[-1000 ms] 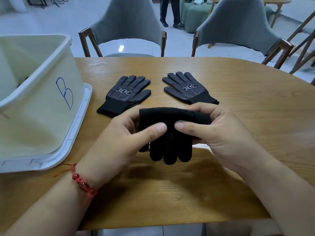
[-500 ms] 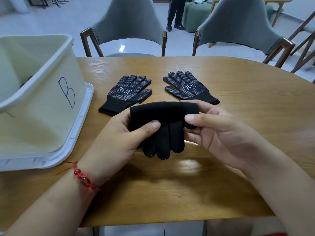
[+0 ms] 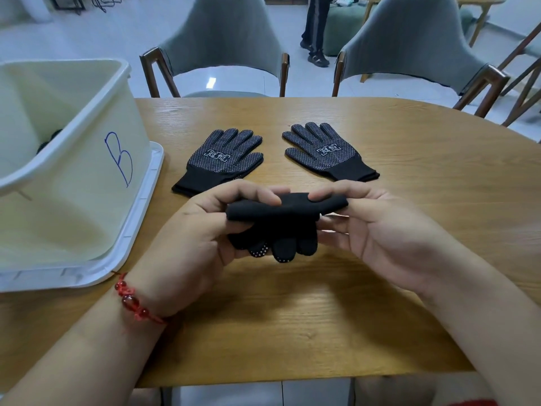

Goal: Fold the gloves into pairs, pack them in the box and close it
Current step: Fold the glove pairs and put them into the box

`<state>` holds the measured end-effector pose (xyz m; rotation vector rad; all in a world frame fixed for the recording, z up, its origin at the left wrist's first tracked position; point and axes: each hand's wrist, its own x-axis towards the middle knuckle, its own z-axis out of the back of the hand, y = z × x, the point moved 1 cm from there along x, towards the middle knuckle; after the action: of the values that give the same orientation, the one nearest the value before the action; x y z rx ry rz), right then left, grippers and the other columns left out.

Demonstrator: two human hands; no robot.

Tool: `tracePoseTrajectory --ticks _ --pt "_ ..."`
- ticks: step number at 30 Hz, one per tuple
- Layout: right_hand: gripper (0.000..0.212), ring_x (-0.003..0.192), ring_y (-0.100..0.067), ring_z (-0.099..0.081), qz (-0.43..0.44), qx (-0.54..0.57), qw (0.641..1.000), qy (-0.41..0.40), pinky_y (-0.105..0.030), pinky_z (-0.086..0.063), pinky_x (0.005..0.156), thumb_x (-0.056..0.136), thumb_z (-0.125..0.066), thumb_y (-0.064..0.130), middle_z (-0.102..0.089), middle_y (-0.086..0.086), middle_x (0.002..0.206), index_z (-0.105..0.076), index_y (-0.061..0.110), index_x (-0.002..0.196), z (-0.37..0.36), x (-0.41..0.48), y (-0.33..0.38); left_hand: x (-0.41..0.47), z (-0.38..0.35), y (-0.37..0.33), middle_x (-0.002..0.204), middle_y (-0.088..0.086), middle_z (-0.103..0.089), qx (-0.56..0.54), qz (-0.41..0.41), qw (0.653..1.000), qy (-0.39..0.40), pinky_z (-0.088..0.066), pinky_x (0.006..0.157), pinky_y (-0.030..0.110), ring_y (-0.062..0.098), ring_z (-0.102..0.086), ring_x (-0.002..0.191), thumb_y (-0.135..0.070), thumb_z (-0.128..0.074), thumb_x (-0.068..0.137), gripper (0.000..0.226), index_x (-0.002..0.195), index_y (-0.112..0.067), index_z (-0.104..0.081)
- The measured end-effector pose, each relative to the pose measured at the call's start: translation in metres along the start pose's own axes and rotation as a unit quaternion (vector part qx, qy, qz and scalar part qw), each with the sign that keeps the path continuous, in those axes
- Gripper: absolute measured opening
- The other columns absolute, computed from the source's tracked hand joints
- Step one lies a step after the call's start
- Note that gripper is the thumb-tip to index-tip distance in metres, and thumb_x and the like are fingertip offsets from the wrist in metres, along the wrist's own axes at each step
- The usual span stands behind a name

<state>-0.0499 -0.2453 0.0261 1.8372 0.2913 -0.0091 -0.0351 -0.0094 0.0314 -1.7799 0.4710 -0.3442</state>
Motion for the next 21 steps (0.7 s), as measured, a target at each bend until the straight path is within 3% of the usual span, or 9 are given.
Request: tracePoseTrajectory --ticks 2,5,7,9,11,14,17,19,21 --pt "0.057 0.099 -0.041 -0.075 -0.007 -0.017 1.0 0.004 -0.053 -0.06 0.094 0.107 -0.033 -0.006 -0.076 -0.025 0.122 -0.084 0.017 0.093 0.0 -0.001 -0.001 -0.002 0.002 0.0 0.133 0.017 -0.071 -0.023 0.014 1.0 -0.001 -0.057 0.078 0.035 0.04 -0.069 0.116 0.008 -0.029 0.088 0.038 0.098 -0.004 -0.063" --pt "0.058 0.1 -0.045 -0.074 -0.002 -0.036 0.999 -0.003 -0.057 -0.058 0.096 0.103 -0.028 -0.004 -0.075 -0.026 0.12 -0.084 0.013 0.101 0.0 -0.002 -0.004 -0.003 0.004 -0.002 0.135 0.022 -0.068 -0.055 0.019 0.998 0.001 -0.051 0.087 0.044 0.045 -0.066 0.119 -0.015 -0.029 0.082 0.037 0.101 0.0 -0.057" --pt "0.052 0.107 -0.048 -0.073 0.003 -0.04 0.999 0.005 -0.058 -0.056 0.099 0.101 -0.031 0.007 -0.073 -0.025 0.125 -0.082 0.01 0.109 0.0 -0.003 -0.005 -0.003 0.005 -0.002 0.134 0.023 -0.068 -0.061 0.025 0.998 -0.003 -0.052 0.087 0.044 0.045 -0.066 0.116 -0.028 -0.033 0.094 0.035 0.096 -0.002 -0.056" --pt "0.039 0.107 -0.044 -0.074 0.012 -0.057 0.998 -0.004 -0.058 -0.057 0.101 0.098 -0.046 0.023 -0.074 -0.022 0.123 -0.081 0.011 0.109 -0.006 -0.006 -0.004 -0.001 0.003 0.0 0.121 0.028 -0.068 -0.03 0.027 0.999 -0.022 -0.054 0.076 0.036 0.04 -0.066 0.098 -0.042 -0.044 0.103 0.044 0.085 -0.002 -0.05" --pt "0.022 0.097 -0.035 -0.077 0.031 -0.081 0.996 -0.031 -0.052 -0.061 0.092 0.095 -0.069 0.029 -0.077 -0.02 0.113 -0.081 0.012 0.103 -0.015 -0.008 -0.004 0.002 0.002 0.004 0.097 0.026 -0.066 0.049 0.011 0.997 -0.051 -0.05 0.063 0.033 0.036 -0.065 0.078 -0.033 -0.062 0.101 0.048 0.082 0.007 -0.044" --pt "0.017 0.085 -0.029 -0.076 0.077 -0.093 0.989 -0.085 -0.049 -0.062 0.078 0.081 -0.091 0.019 -0.076 -0.02 0.101 -0.078 0.018 0.091 -0.031 -0.011 -0.01 0.004 0.0 0.007 0.103 0.019 -0.071 0.087 -0.023 0.993 -0.071 -0.046 0.059 0.035 0.042 -0.063 0.073 -0.013 -0.077 0.09 0.039 0.077 -0.003 -0.042" --pt "0.026 0.078 -0.034 -0.074 0.116 -0.088 0.98 -0.133 -0.056 -0.061 0.076 0.078 -0.093 0.009 -0.076 -0.015 0.093 -0.072 0.024 0.081 -0.037 -0.01 -0.013 0.005 0.0 0.006 0.109 0.015 -0.072 0.079 -0.027 0.991 -0.1 -0.053 0.056 0.032 0.035 -0.068 0.077 -0.012 -0.086 0.084 0.035 0.096 -0.006 -0.053" --pt "0.027 0.078 -0.04 -0.073 0.138 -0.087 0.977 -0.139 -0.063 -0.06 0.078 0.08 -0.09 0.005 -0.076 -0.014 0.09 -0.07 0.023 0.082 -0.038 -0.01 -0.013 0.005 0.001 0.005 0.11 0.014 -0.073 0.09 -0.014 0.989 -0.118 -0.058 0.062 0.033 0.032 -0.073 0.083 -0.018 -0.09 0.079 0.044 0.111 -0.009 -0.061" --pt "0.027 0.077 -0.036 -0.072 0.159 -0.09 0.972 -0.147 -0.067 -0.059 0.081 0.082 -0.09 0.005 -0.076 -0.013 0.089 -0.068 0.021 0.085 -0.038 -0.01 -0.012 0.004 0.001 0.004 0.11 0.017 -0.073 0.077 -0.001 0.992 -0.104 -0.062 0.072 0.037 0.036 -0.076 0.092 -0.02 -0.088 0.076 0.047 0.118 -0.014 -0.068"
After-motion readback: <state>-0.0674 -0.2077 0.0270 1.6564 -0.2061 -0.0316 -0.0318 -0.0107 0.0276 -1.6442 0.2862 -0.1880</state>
